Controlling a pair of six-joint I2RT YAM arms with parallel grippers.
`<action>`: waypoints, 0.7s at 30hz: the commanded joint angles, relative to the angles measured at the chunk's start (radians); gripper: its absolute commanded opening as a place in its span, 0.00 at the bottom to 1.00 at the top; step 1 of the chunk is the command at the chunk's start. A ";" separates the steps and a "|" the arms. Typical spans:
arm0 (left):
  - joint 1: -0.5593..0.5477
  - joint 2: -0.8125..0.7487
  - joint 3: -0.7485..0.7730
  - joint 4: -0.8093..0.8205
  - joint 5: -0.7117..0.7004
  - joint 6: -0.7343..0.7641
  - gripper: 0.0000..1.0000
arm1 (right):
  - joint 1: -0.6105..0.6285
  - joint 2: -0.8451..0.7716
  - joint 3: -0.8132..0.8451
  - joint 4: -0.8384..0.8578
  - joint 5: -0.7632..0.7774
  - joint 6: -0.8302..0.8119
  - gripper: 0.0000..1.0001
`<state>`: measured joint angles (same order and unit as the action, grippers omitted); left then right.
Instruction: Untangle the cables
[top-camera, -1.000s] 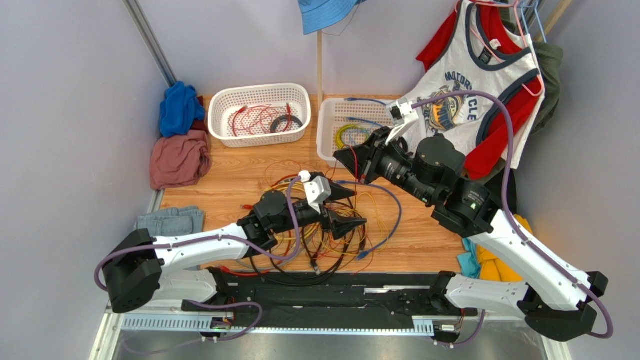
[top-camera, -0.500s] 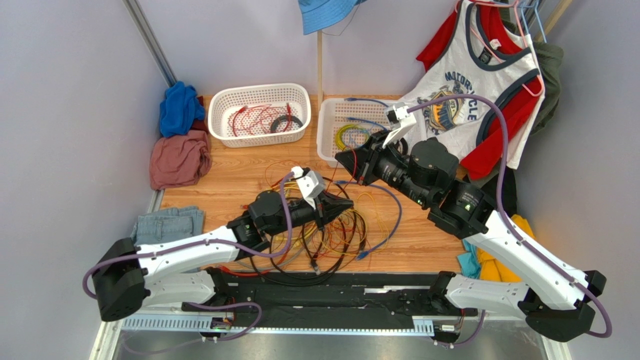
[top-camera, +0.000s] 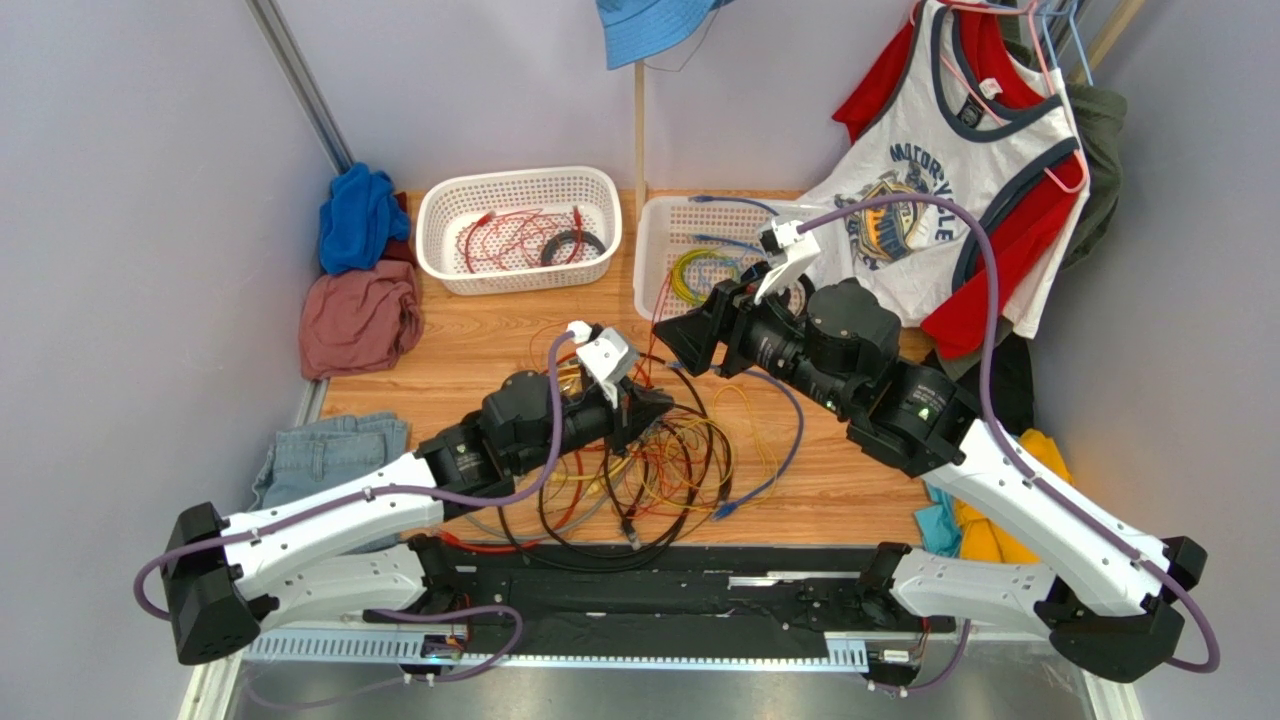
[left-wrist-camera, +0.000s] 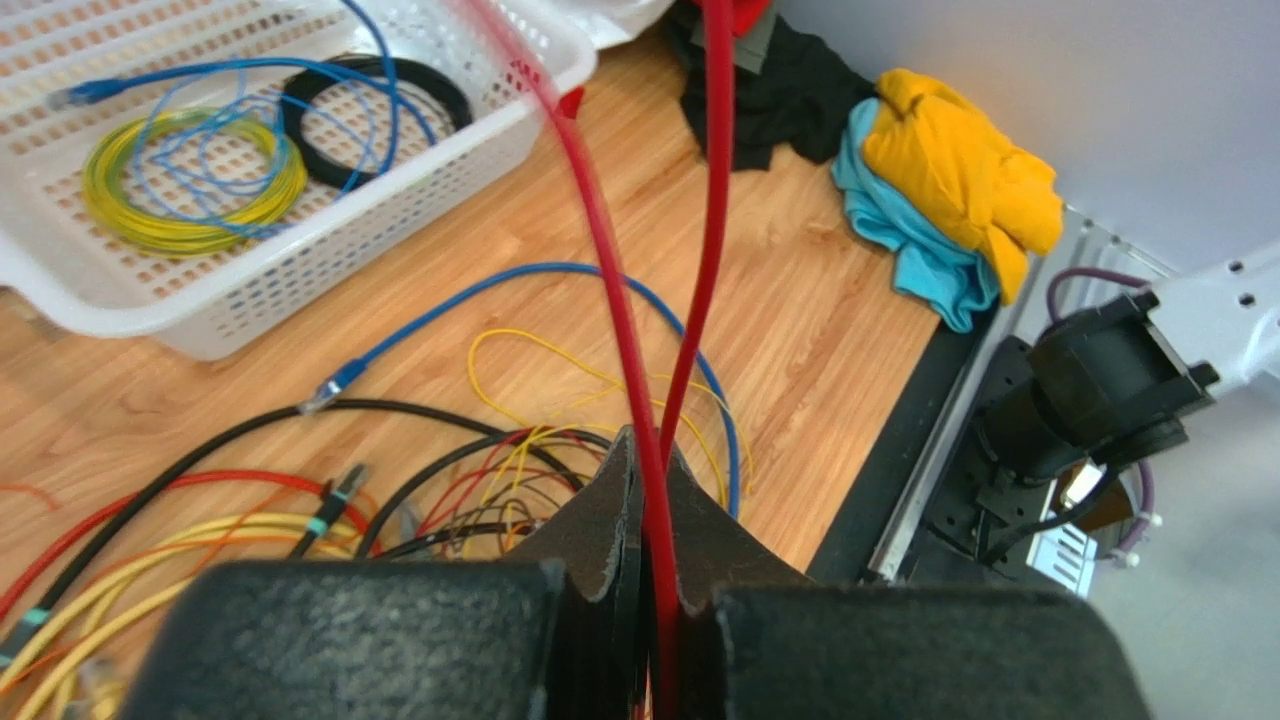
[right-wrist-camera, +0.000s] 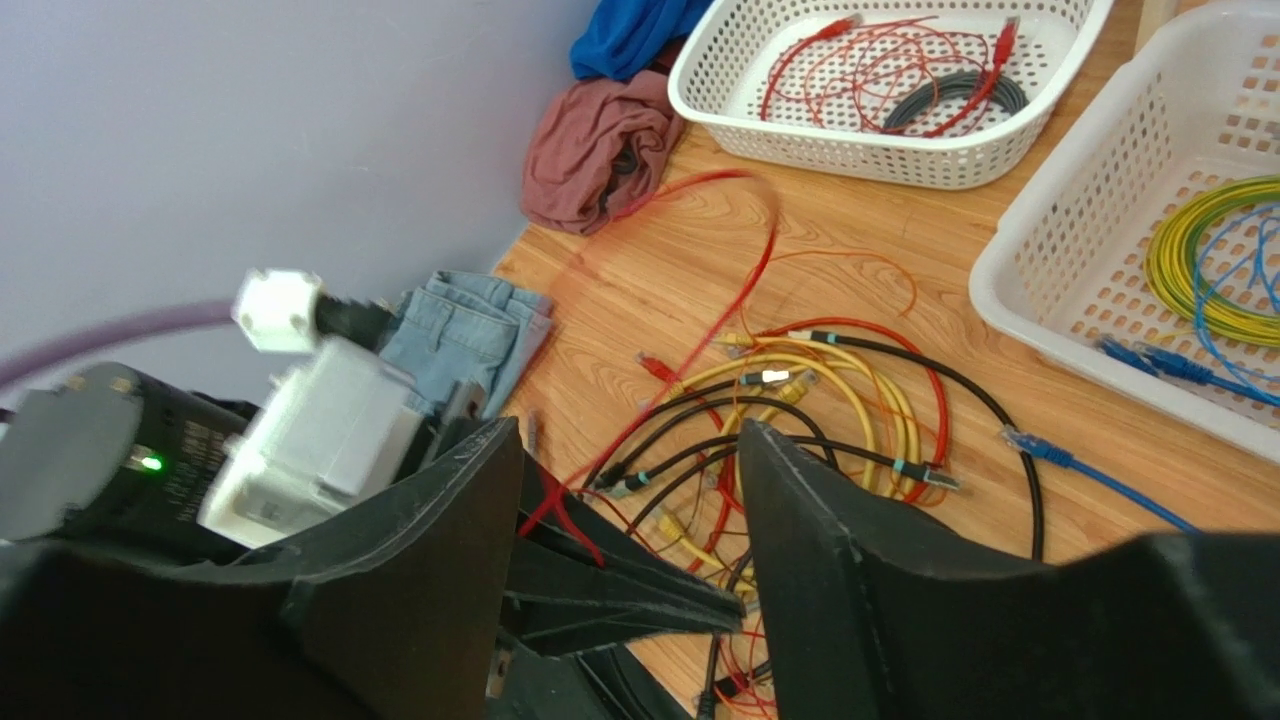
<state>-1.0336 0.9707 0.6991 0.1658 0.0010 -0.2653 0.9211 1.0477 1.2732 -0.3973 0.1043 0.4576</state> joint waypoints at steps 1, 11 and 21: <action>0.012 0.029 0.213 -0.328 -0.087 -0.029 0.00 | -0.004 0.008 -0.015 -0.075 0.034 -0.017 0.62; 0.315 0.152 0.470 -0.607 -0.032 -0.146 0.00 | -0.004 -0.170 -0.287 -0.051 0.110 0.036 0.60; 0.601 0.462 0.963 -0.687 -0.059 -0.103 0.00 | -0.002 -0.385 -0.485 0.041 0.037 0.066 0.59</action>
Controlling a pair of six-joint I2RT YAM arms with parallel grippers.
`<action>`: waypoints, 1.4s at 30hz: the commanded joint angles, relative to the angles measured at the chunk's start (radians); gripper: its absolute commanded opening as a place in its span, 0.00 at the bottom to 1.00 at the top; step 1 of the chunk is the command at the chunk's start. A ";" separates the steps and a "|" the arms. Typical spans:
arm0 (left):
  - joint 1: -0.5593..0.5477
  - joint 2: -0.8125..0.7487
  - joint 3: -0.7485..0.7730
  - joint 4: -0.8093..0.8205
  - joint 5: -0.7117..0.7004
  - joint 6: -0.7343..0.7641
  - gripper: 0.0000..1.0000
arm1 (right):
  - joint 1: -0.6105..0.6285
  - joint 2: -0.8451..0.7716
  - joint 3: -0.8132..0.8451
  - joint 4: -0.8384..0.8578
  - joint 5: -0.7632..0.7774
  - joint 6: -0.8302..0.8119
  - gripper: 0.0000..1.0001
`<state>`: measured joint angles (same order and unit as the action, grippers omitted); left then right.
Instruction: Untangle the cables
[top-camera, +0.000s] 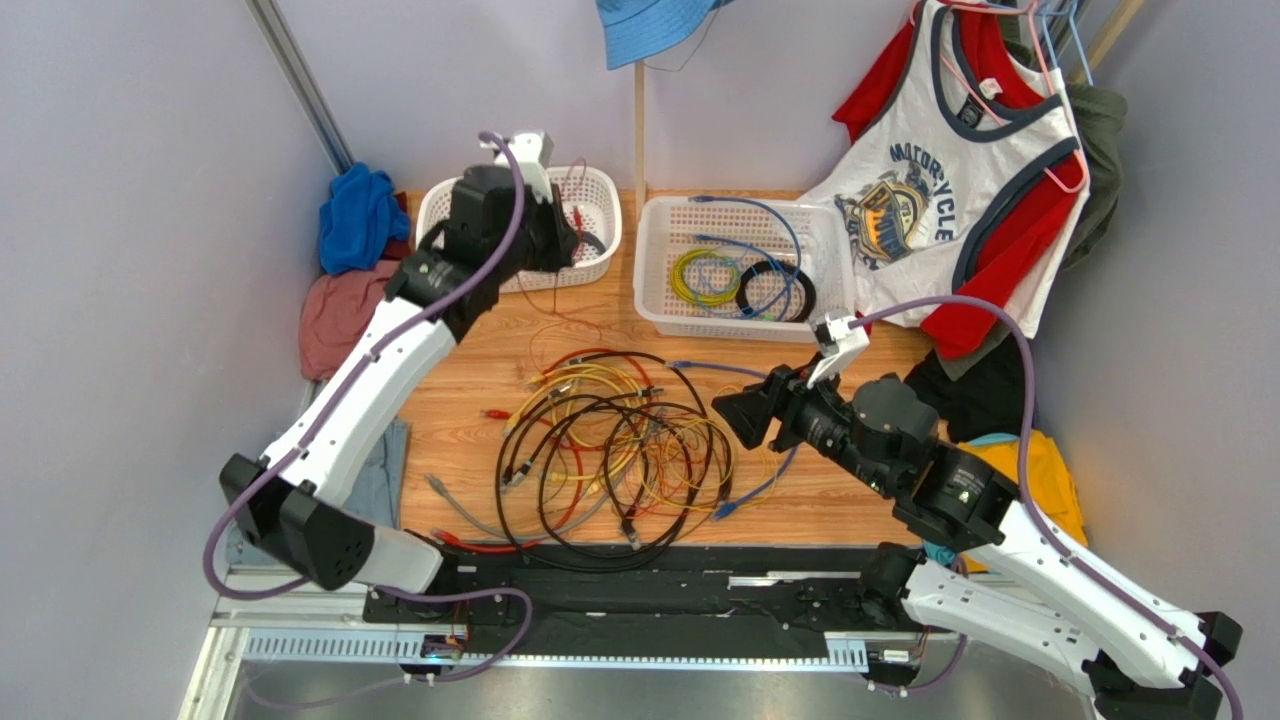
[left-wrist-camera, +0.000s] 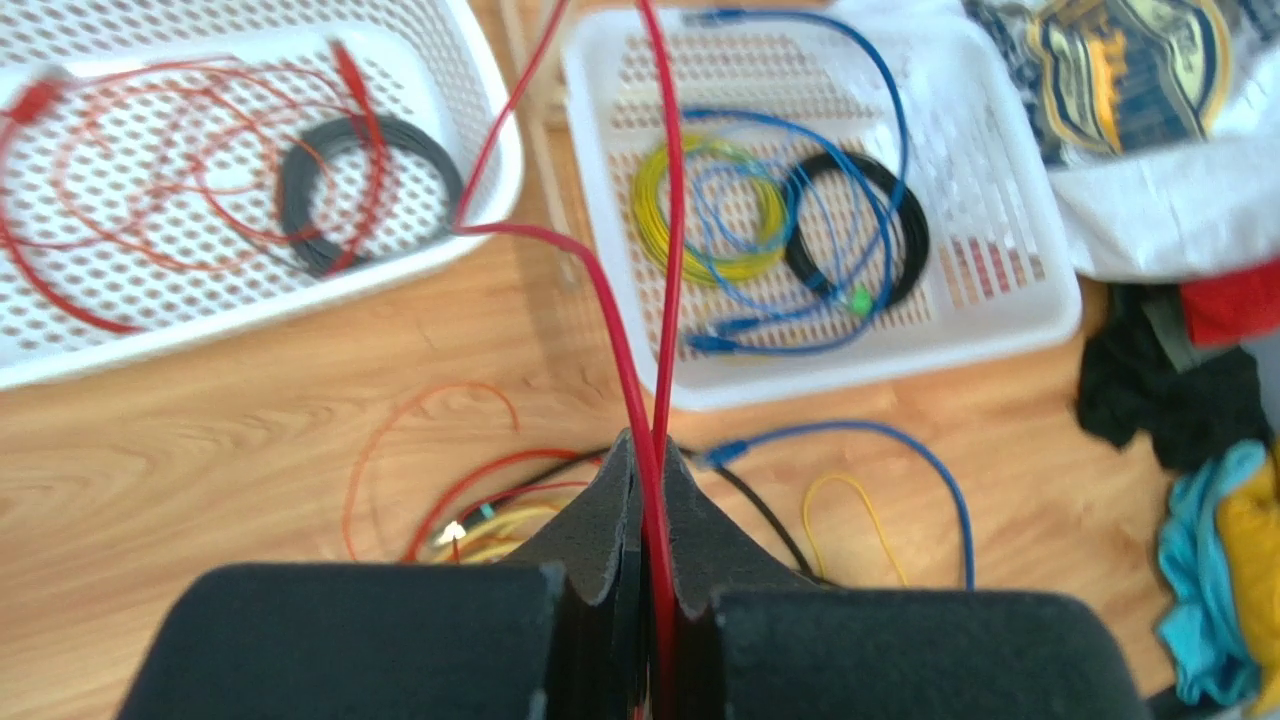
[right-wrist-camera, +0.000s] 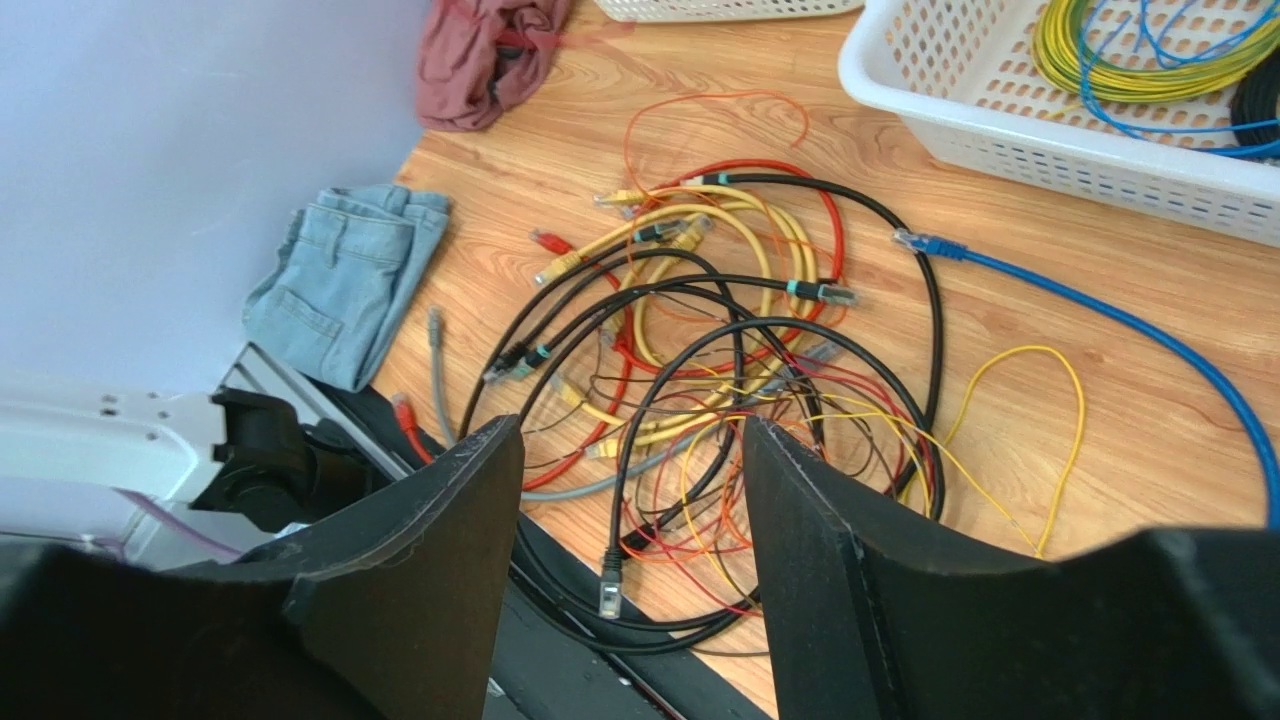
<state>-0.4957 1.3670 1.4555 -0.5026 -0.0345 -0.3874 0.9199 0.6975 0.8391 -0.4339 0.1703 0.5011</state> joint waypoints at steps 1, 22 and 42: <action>0.075 0.117 0.247 -0.022 -0.036 0.039 0.00 | -0.001 -0.039 -0.061 0.078 -0.031 0.022 0.58; 0.330 0.770 0.798 0.140 -0.324 0.203 0.00 | -0.003 -0.039 -0.313 0.224 -0.035 0.024 0.52; 0.218 0.244 0.285 0.079 -0.142 -0.013 0.99 | -0.003 -0.104 -0.268 0.153 -0.023 0.033 0.50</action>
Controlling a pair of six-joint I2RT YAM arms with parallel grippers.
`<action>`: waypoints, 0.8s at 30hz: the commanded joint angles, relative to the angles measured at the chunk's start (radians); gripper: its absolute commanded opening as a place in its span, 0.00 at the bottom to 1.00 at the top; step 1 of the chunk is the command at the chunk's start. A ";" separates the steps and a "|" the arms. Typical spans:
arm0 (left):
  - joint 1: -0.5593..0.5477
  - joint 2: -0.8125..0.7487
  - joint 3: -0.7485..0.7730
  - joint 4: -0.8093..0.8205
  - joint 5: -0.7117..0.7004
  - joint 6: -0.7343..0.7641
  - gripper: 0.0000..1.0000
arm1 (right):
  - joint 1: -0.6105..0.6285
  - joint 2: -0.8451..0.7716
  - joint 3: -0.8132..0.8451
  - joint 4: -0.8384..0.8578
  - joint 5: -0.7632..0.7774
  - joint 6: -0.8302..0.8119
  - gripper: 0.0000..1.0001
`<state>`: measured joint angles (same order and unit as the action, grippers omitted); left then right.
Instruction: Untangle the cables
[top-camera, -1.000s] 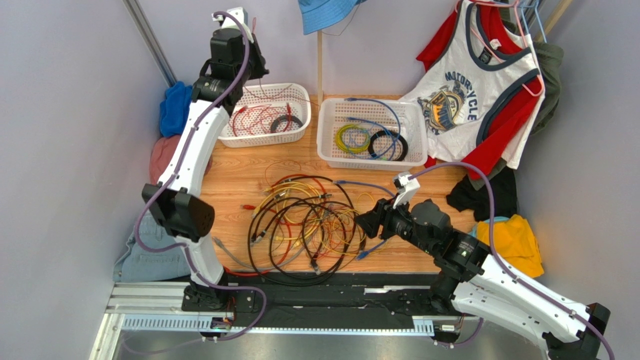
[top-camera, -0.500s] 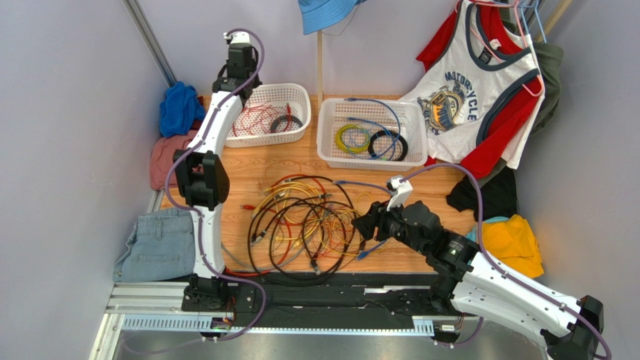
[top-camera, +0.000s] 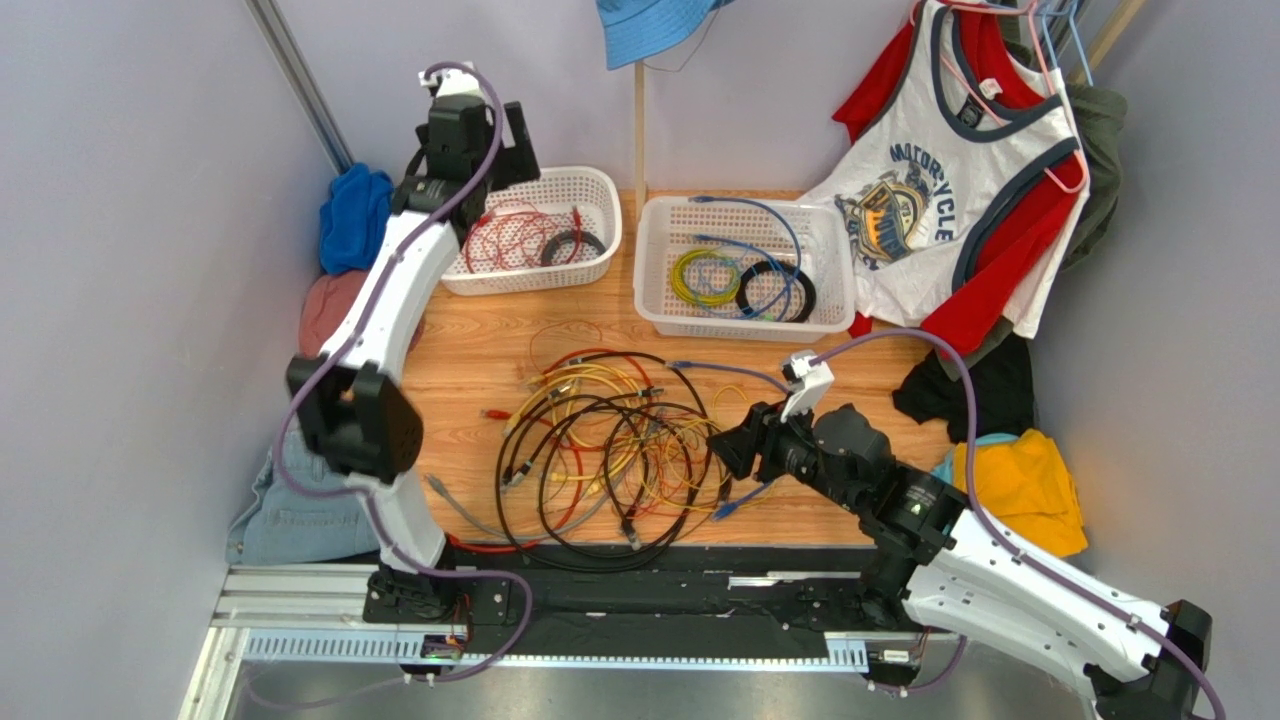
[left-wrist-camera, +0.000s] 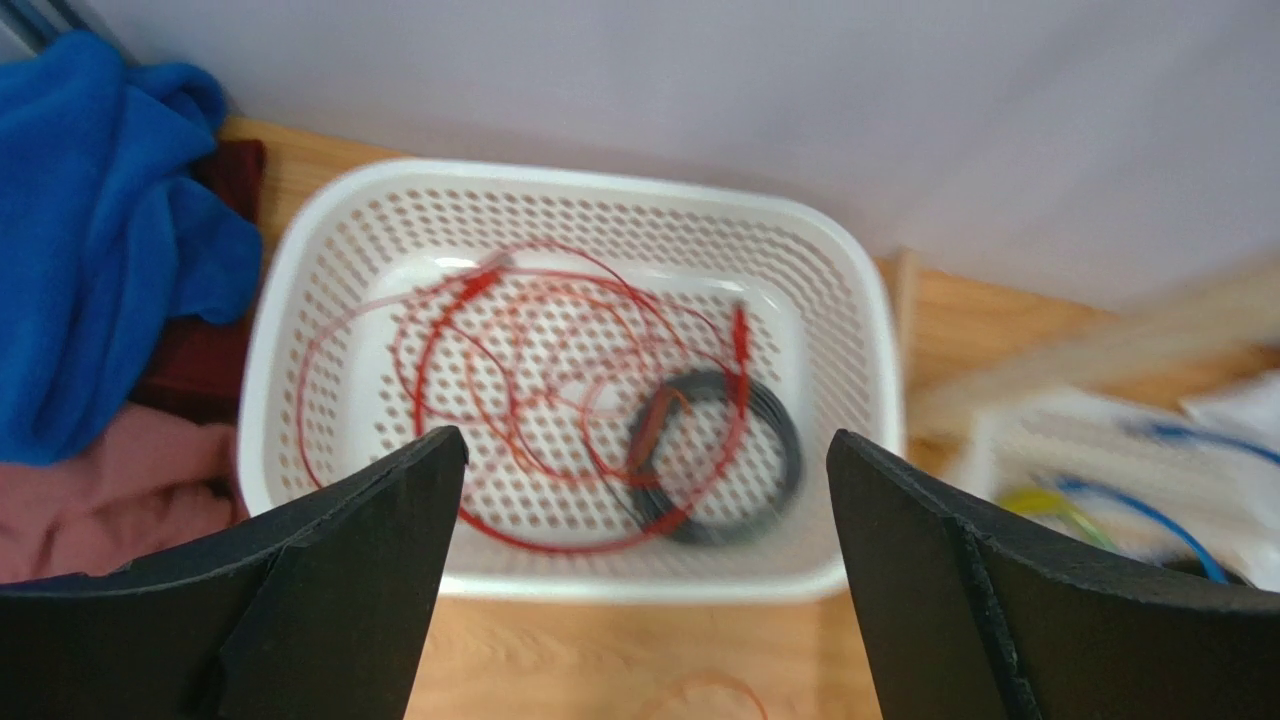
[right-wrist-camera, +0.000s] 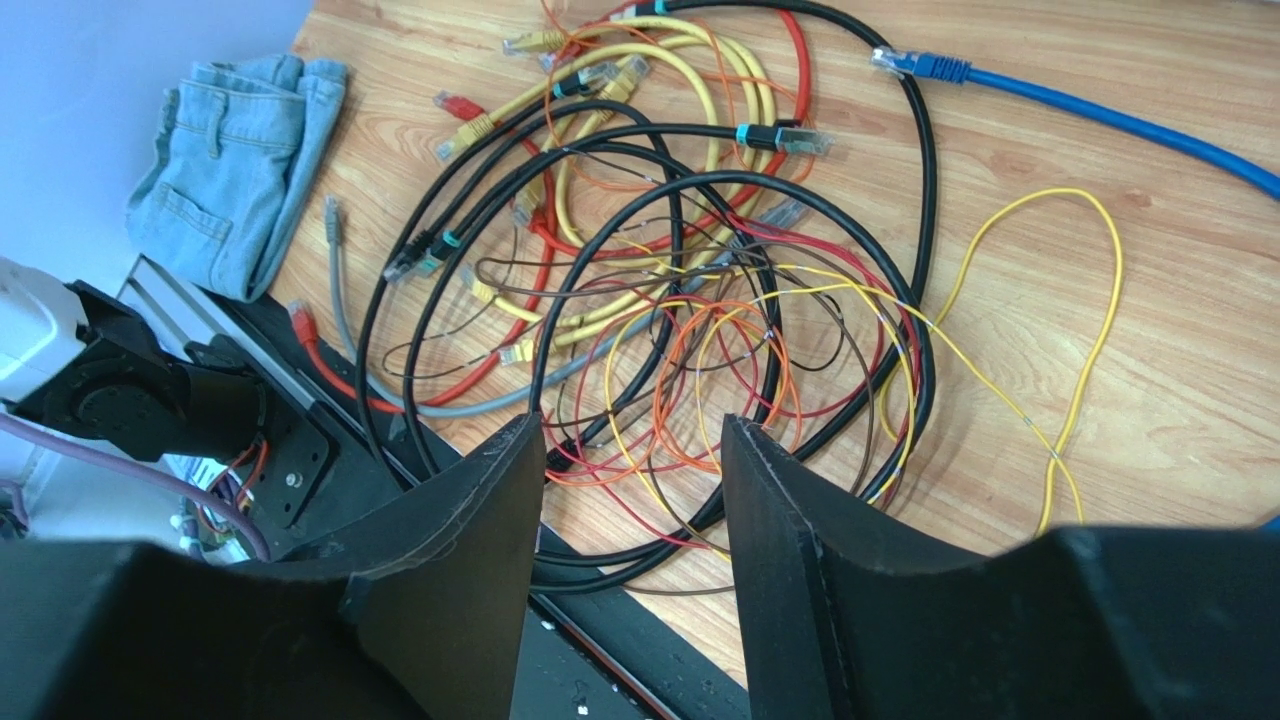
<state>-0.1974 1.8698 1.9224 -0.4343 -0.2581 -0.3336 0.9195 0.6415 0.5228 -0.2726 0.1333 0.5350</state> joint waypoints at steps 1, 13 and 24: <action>-0.136 -0.309 -0.250 0.014 0.076 -0.080 0.99 | -0.002 -0.058 0.065 -0.020 0.031 -0.013 0.50; -0.384 -0.828 -1.029 -0.018 0.132 -0.371 0.99 | -0.002 -0.129 0.186 -0.168 0.236 -0.072 0.56; -0.438 -0.937 -1.186 -0.075 0.125 -0.328 0.99 | -0.002 -0.100 0.220 -0.235 0.402 -0.133 0.57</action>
<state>-0.6327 0.9489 0.7704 -0.4999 -0.1432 -0.6739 0.9195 0.5297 0.7017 -0.4847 0.4515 0.4351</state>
